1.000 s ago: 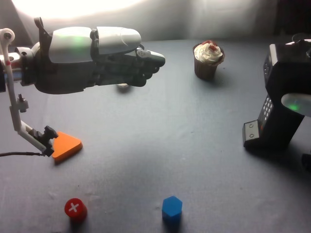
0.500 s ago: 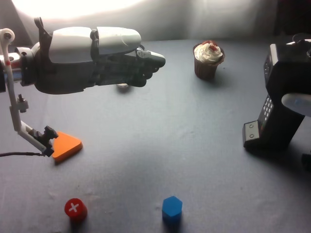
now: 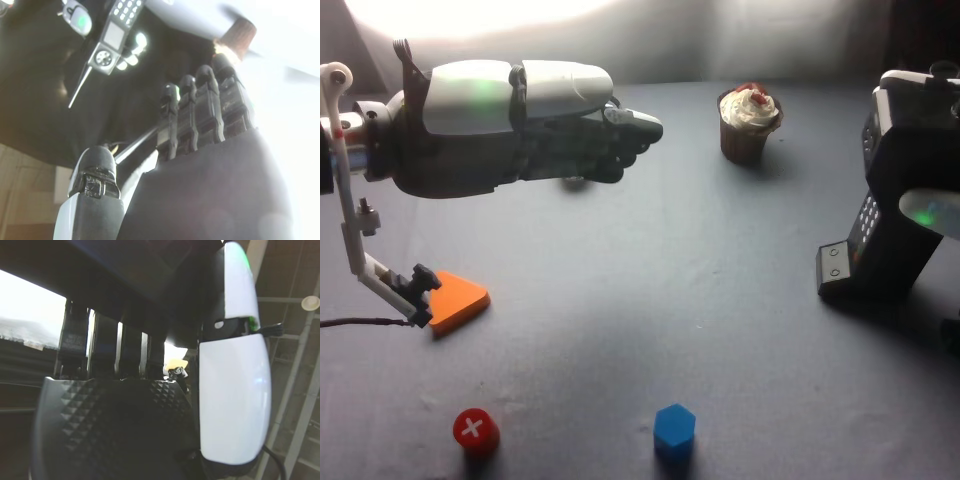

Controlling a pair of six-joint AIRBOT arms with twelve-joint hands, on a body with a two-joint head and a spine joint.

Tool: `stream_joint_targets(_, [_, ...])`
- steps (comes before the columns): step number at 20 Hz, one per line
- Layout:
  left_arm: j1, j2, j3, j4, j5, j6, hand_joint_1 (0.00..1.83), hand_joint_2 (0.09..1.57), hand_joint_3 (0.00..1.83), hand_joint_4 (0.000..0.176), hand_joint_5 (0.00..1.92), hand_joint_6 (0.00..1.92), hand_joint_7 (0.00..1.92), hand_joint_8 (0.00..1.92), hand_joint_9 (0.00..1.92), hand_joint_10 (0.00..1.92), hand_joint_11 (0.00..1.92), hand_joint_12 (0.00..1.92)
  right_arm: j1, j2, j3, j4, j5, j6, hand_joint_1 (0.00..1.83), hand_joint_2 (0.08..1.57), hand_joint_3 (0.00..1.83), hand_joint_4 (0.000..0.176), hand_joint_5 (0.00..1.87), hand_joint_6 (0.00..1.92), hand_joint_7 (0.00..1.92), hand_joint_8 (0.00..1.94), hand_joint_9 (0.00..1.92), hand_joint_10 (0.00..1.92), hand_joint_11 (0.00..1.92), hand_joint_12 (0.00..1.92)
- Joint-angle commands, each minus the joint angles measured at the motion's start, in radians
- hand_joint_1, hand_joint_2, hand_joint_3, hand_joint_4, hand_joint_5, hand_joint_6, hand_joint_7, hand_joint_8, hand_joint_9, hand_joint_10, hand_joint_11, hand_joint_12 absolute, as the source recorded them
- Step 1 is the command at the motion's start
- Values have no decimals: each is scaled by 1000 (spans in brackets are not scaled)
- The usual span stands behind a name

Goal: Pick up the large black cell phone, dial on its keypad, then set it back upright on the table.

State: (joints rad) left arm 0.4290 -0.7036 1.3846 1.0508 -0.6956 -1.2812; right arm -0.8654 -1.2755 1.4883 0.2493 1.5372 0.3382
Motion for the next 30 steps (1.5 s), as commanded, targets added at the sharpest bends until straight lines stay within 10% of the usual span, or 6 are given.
stream_joint_targets(1, [-19, 10, -4, -65, -73, -9, 0, 1209, 0, 0, 277, 4, 198, 7, 133, 3, 0, 382, 1, 9, 7, 23, 132, 18, 970, 1062, 1, 0, 673, 0, 678, 1, 592, 85, 193, 1199])
stream_joint_targets(6, [-18, 10, -5, -65, -73, -9, 0, 1214, 1, 0, 288, 4, 212, 6, 144, 4, 0, 399, 1, 9, 10, 23, 131, 19, 903, 1009, 0, 4, 555, 0, 544, 0, 444, 7, 12, 1055])
stream_joint_targets(8, [-16, 10, -7, -65, -73, -9, 8, 1214, 0, 0, 295, 3, 213, 3, 145, 2, 0, 401, 1, 9, 12, 23, 131, 19, 712, 973, 0, 57, 244, 0, 219, 2, 191, 0, 0, 587])
stream_joint_targets(12, [-16, 10, -9, -65, -73, -9, 1, 1217, 1, 0, 291, 5, 207, 2, 141, 2, 0, 391, -2, 8, 12, 23, 131, 19, 588, 926, 0, 85, 37, 0, 5, 0, 7, 0, 0, 104])
stream_joint_targets(17, [-14, 13, -16, -65, -73, -9, 0, 1217, 0, 0, 283, 2, 208, 2, 133, 1, 0, 389, -11, 14, 4, 23, 132, 19, 266, 820, 0, 133, 0, 0, 0, 0, 0, 0, 0, 0])
stream_joint_targets(30, [-7, 14, -22, -65, -73, -9, 49, 1202, 0, 0, 300, 5, 216, 5, 143, 4, 0, 384, -220, 290, -319, 24, 213, -18, 102, 888, 10, 114, 0, 0, 0, 0, 0, 0, 0, 0])
